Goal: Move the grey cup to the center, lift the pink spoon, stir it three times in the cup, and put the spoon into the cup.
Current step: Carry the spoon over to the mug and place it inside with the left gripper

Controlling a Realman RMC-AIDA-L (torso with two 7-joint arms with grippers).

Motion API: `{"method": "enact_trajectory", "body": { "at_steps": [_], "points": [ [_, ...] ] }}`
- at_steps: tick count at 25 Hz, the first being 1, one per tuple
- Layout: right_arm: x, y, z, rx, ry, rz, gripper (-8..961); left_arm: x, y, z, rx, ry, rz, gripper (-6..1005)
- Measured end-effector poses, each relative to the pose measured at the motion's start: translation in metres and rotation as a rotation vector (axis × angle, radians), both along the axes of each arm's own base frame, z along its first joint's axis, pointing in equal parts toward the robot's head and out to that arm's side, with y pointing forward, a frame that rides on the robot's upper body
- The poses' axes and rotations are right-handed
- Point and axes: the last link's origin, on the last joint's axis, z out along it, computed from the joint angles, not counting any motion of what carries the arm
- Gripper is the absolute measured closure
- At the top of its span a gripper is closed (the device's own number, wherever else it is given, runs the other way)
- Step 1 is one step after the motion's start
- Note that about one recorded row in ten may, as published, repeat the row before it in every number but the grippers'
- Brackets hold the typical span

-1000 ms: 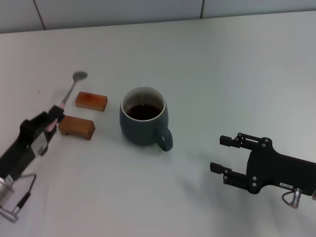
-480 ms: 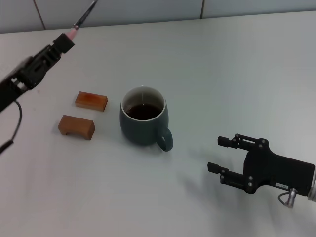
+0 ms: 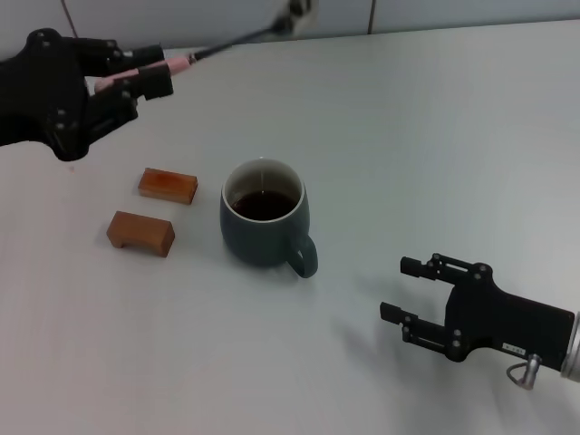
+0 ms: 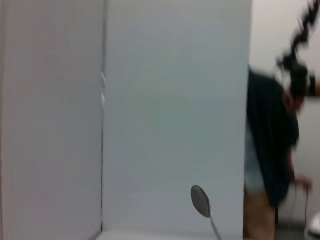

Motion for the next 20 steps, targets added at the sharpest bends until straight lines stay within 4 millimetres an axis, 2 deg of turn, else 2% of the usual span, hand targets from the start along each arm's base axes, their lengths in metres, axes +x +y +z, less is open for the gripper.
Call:
{"method": "enact_trajectory", "body": {
  "at_steps": [1,3,6,9,11,20],
  "points": [
    [0.001,-0.002,-0.002,-0.002,0.001,-0.012,296,0.007,0.002,0.005,0.017,0.109,-0.04,870],
    [0.001,-0.002,-0.003,-0.003,0.003,-0.016,296,0.01,0.003,0.007,0.024,0.161,-0.057,870],
    [0.002,-0.003,-0.005,-0.004,0.0,-0.027,296,0.025,0.008,0.011,0.053,0.394,-0.105,870],
    [0.002,-0.003,-0.005,-0.004,0.001,-0.028,296,0.034,0.009,0.011,0.063,0.495,-0.123,869],
    [0.002,-0.003,-0.005,-0.002,0.002,-0.03,296,0.046,0.011,0.009,0.061,0.634,-0.14,869],
    [0.003,-0.002,-0.004,0.002,-0.002,-0.03,296,0.077,0.011,-0.008,0.062,0.946,-0.171,870]
  ]
}}
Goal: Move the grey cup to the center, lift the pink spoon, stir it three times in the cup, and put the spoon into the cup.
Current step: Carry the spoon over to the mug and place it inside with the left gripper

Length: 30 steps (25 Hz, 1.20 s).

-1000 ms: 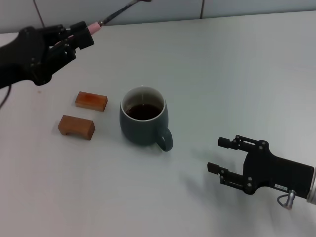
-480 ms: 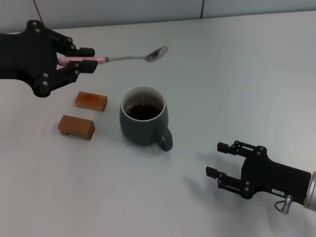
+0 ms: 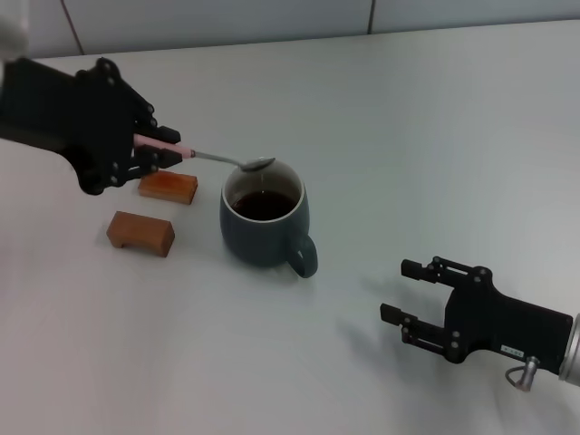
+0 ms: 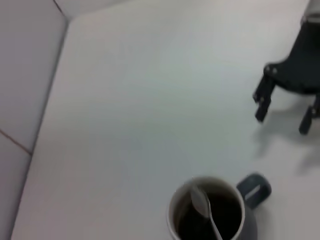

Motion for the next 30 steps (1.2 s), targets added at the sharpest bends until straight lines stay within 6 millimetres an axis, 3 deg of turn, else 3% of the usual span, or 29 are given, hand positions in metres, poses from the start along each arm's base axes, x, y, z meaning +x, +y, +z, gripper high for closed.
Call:
{"method": "enact_trajectory", "body": {
  "at_steps": [10,21,30],
  "points": [
    [-0.001,0.002,0.0,0.001,-0.001,0.005,296,0.026,0.005,-0.029,0.014,0.27,-0.035,869],
    [0.0,0.001,0.001,0.001,-0.002,0.003,296,0.047,0.001,-0.061,-0.024,0.396,-0.143,870],
    [0.0,0.001,0.001,0.001,-0.002,0.002,296,0.046,0.012,-0.083,-0.029,0.497,-0.14,869]
  ]
}}
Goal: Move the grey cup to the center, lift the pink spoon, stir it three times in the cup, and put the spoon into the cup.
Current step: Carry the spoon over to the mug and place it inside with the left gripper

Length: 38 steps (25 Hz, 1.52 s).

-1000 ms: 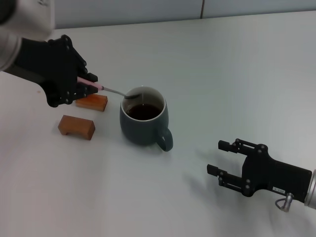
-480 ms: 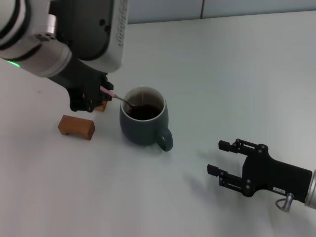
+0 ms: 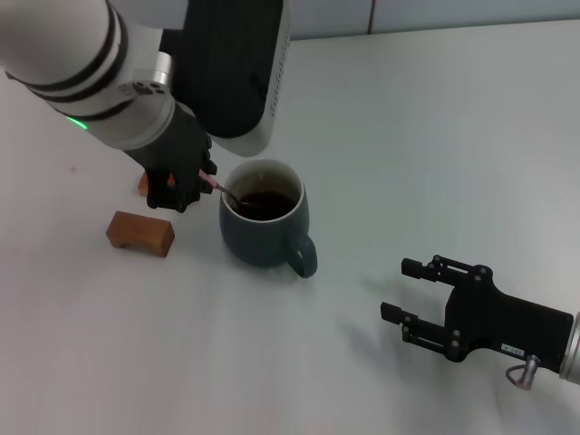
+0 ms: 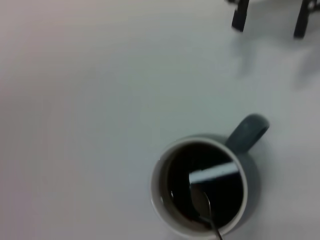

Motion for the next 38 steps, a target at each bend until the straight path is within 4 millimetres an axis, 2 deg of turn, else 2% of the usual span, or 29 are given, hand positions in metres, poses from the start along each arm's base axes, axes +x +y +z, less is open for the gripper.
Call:
{"method": "enact_trajectory", "body": {
  "at_steps": [12,21,28,38],
  "points": [
    [0.0,0.001,0.0,0.0,-0.003,-0.001,296,0.01,-0.011,-0.017,-0.057,0.044,-0.047,870],
    [0.001,0.0,0.001,-0.001,-0.004,-0.008,296,0.014,0.0,-0.025,-0.05,0.024,-0.072,870],
    [0.001,0.001,0.001,-0.002,-0.003,-0.008,296,0.009,0.011,-0.022,-0.033,0.046,-0.022,869],
    [0.001,0.001,0.001,-0.002,-0.002,-0.006,296,0.015,-0.002,-0.019,-0.074,0.042,-0.014,869]
  ]
}}
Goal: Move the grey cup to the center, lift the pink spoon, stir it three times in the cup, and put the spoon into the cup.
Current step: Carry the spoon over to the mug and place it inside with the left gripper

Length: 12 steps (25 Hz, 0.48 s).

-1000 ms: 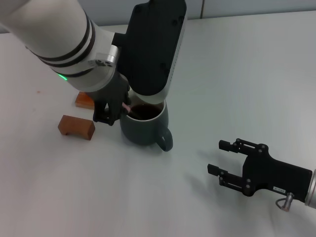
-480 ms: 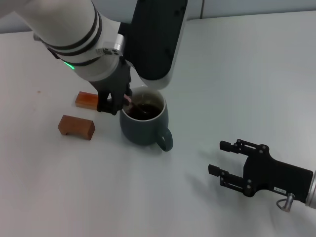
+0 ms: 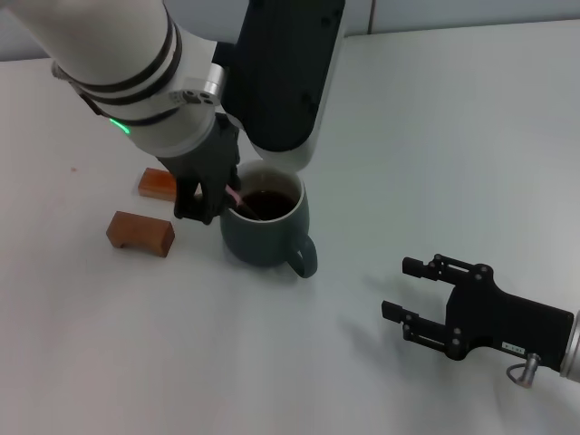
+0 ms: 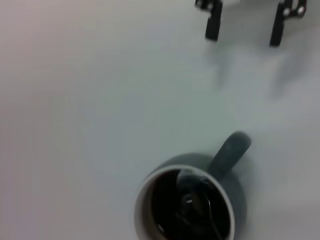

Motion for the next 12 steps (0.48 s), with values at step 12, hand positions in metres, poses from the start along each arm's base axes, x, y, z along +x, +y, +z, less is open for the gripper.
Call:
{"method": "enact_trajectory", "body": {
  "at_steps": [12],
  "points": [
    [0.001,-0.001,0.0,0.0,0.0,-0.003,296,-0.002,0.01,-0.003,0.061,-0.014,-0.022,869]
  ]
}}
